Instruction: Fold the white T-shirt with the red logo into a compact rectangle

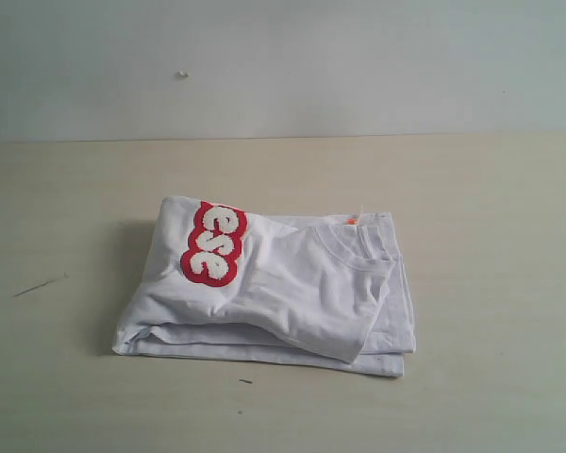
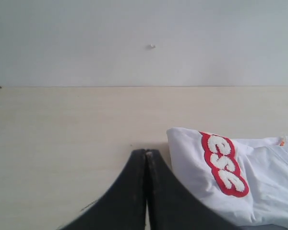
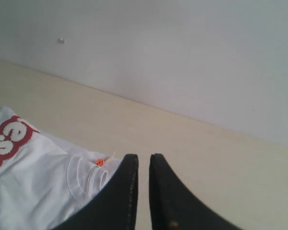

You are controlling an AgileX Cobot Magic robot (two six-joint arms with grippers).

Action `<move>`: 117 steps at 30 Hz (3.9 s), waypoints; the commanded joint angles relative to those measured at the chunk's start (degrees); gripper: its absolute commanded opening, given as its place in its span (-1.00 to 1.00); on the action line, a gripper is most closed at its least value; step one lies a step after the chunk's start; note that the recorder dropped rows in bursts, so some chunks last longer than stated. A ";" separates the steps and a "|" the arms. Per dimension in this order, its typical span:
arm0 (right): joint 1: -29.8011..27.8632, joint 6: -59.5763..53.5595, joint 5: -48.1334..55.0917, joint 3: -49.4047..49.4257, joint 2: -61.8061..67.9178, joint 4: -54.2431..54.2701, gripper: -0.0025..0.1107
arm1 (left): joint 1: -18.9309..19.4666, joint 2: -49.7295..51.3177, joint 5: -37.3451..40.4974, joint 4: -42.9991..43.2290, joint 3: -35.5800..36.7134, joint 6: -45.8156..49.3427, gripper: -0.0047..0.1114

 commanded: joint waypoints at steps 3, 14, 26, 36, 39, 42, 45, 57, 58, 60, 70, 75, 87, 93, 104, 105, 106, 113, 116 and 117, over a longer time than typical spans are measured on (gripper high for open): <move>-0.22 0.06 -0.75 3.99 -11.85 0.84 -0.78 | 0.15 -11.13 -0.51 -2.07 5.50 -0.32 -0.92; -0.22 1.09 0.17 8.91 -23.42 0.93 -0.78 | 0.15 -22.50 1.56 -1.79 7.68 -0.32 -0.92; -0.22 3.57 0.77 9.03 -25.12 0.93 -0.78 | 0.15 -24.73 9.20 -1.79 7.68 -0.32 -0.92; -0.22 3.57 0.77 9.03 -25.12 0.93 -0.78 | 0.15 -24.73 9.20 -1.79 7.68 -0.32 -0.92; -0.22 3.57 0.77 9.03 -25.12 0.93 -0.78 | 0.15 -24.73 9.20 -1.79 7.68 -0.32 -0.92; -0.22 3.57 0.77 9.03 -25.12 0.93 -0.78 | 0.15 -24.73 9.43 -1.50 7.68 -0.63 -0.92; -0.22 3.57 0.77 9.03 -25.12 0.93 -0.78 | 0.15 -25.62 9.32 8.76 7.68 -7.78 -0.92; -0.22 3.57 0.77 9.03 -25.12 0.93 -0.78 | 0.15 -32.37 2.39 47.28 15.19 -45.19 -0.92; -0.22 3.57 0.77 9.03 -25.12 0.93 -0.78 | 0.15 -32.37 2.36 47.84 15.78 -45.19 -0.92; -0.22 3.57 0.77 9.03 -25.12 0.93 -0.78 | 0.15 -32.37 2.24 48.18 17.08 -45.19 -0.92; -0.22 3.57 0.77 9.03 -25.12 0.93 -0.78 | 0.15 -32.37 1.68 48.31 22.24 -45.86 -0.92; -0.22 3.57 0.77 9.03 -25.12 0.93 -0.78 | 0.15 -32.37 3.82 49.29 22.24 -45.86 -0.92; -0.22 3.57 0.77 9.03 -25.12 0.93 -0.78 | 0.15 -32.37 4.16 49.16 22.24 -45.59 -0.92; -0.22 3.57 0.77 9.03 -25.12 0.93 -0.78 | 0.15 -32.37 4.16 49.16 22.24 -45.59 -0.92; -0.22 3.57 0.77 9.03 -25.12 0.93 -0.78 | 0.15 -32.37 4.16 49.15 22.24 -45.44 -0.92; -0.22 3.57 0.77 9.03 -25.12 0.93 -0.78 | 0.15 -32.37 4.16 49.15 22.24 -45.44 -0.92; -0.22 3.57 0.77 9.03 -25.12 0.93 -0.78 | 0.15 -32.37 4.16 49.15 22.24 -45.44 -0.92; -0.22 3.45 0.77 9.03 -25.12 0.21 -0.78 | 0.15 -32.37 4.16 49.15 22.24 -45.31 -0.92; -0.22 3.45 0.67 9.03 -26.35 0.16 -0.78 | 0.15 -32.37 4.16 49.15 22.24 -45.31 -0.92; -0.37 3.24 0.66 9.03 -28.18 -0.37 -0.78 | 0.15 -32.37 4.16 49.15 22.24 -45.31 -0.92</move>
